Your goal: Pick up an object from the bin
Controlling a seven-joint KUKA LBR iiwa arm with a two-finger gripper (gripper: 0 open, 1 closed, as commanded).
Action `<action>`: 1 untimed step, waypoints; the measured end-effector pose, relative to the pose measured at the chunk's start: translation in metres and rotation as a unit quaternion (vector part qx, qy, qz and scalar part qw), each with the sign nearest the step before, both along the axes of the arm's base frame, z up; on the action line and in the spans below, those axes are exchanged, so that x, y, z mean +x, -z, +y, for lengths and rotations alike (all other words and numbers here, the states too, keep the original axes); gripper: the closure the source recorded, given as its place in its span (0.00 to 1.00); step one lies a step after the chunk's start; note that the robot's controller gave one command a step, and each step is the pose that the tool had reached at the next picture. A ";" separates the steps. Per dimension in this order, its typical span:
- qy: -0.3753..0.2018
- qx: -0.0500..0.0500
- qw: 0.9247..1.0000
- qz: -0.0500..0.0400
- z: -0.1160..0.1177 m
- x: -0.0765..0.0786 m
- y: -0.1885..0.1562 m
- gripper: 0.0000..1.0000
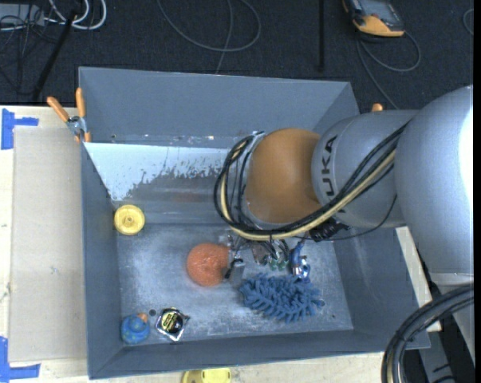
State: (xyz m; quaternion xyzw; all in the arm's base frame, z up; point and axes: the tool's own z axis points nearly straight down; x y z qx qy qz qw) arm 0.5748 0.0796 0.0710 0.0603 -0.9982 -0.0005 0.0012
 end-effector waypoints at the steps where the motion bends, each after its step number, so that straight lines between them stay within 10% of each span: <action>1: 0.004 0.000 1.000 -0.001 0.005 -0.004 -0.111 1.00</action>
Offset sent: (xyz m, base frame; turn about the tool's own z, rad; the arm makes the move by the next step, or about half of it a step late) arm 0.0000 0.0000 0.0000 0.0000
